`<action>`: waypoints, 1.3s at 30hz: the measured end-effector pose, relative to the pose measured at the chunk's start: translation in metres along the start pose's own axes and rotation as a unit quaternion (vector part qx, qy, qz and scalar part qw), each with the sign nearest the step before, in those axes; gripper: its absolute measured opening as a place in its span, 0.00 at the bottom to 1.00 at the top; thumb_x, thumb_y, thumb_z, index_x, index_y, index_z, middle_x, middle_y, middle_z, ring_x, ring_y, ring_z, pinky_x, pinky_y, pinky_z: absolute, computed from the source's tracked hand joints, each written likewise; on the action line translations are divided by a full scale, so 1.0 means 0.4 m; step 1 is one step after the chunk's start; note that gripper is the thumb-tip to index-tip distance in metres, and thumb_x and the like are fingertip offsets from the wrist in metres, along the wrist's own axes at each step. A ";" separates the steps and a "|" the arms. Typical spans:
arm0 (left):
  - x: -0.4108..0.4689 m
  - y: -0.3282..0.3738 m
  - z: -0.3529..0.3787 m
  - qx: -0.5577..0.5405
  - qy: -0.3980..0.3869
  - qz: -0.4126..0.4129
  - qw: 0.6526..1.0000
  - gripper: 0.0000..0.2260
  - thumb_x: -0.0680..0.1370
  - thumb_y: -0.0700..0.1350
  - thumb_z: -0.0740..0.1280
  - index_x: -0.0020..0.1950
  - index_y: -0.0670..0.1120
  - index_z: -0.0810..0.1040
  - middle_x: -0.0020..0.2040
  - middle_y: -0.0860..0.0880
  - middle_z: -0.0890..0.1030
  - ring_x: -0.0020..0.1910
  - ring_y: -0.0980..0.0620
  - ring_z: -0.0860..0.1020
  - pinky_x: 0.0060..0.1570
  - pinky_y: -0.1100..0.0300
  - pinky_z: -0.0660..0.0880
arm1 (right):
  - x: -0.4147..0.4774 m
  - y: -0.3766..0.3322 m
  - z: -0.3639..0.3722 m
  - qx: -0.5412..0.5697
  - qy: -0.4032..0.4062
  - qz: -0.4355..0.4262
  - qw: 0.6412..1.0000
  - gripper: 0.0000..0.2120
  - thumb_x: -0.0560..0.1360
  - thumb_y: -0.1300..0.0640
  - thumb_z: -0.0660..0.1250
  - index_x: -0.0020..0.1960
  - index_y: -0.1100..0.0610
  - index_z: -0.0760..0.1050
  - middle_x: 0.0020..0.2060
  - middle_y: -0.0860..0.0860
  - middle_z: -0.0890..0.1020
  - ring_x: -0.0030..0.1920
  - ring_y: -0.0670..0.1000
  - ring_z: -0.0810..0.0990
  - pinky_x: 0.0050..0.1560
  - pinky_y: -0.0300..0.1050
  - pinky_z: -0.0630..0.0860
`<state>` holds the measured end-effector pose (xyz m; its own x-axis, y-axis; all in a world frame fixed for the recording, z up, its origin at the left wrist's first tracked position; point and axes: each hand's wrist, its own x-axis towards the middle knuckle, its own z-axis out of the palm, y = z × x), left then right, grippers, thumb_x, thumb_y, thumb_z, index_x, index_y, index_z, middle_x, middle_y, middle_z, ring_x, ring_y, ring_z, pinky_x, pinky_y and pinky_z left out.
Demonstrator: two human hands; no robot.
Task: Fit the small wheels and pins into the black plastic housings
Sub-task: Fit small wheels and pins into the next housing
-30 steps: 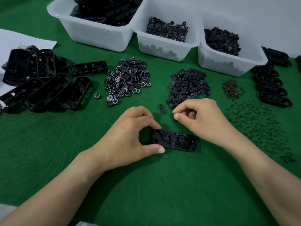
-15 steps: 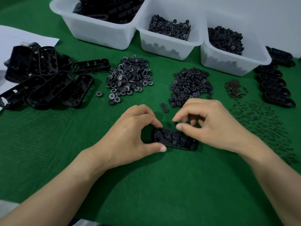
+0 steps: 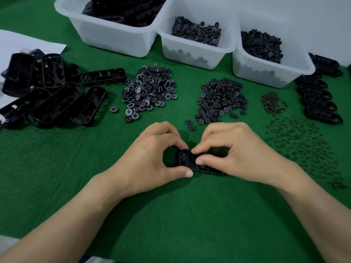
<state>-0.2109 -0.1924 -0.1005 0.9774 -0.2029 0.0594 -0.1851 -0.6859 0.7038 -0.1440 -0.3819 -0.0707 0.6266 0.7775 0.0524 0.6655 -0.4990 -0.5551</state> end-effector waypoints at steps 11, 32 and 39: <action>0.001 0.001 0.000 -0.003 0.005 0.000 1.000 0.17 0.63 0.56 0.75 0.48 0.51 0.80 0.49 0.56 0.73 0.52 0.58 0.70 0.54 0.69 0.65 | 0.085 0.027 0.051 -0.096 0.131 0.112 0.980 0.06 0.69 0.50 0.71 0.39 0.51 0.77 0.30 0.41 0.73 0.34 0.46 0.74 0.40 0.45 0.75; 0.000 0.002 0.000 -0.004 0.008 -0.001 1.000 0.17 0.63 0.56 0.74 0.47 0.50 0.80 0.48 0.55 0.73 0.51 0.57 0.71 0.53 0.66 0.67 | -0.047 0.022 0.008 -0.104 0.053 -0.055 0.992 0.06 0.68 0.59 0.74 0.45 0.55 0.83 0.35 0.50 0.79 0.35 0.50 0.76 0.35 0.46 0.75; -0.001 -0.002 0.000 -0.006 0.005 0.001 1.000 0.17 0.63 0.57 0.73 0.48 0.51 0.80 0.48 0.56 0.73 0.51 0.58 0.71 0.53 0.68 0.66 | -0.014 0.015 -0.022 -0.060 0.021 0.006 0.998 0.11 0.70 0.51 0.68 0.51 0.51 0.82 0.37 0.43 0.79 0.35 0.39 0.76 0.39 0.32 0.73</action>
<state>-0.2110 -0.1919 -0.1009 0.9778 -0.1982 0.0682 -0.1868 -0.6764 0.7124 -0.1398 -0.3925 -0.0669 0.6493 0.7561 0.0823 0.7000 -0.5519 -0.4532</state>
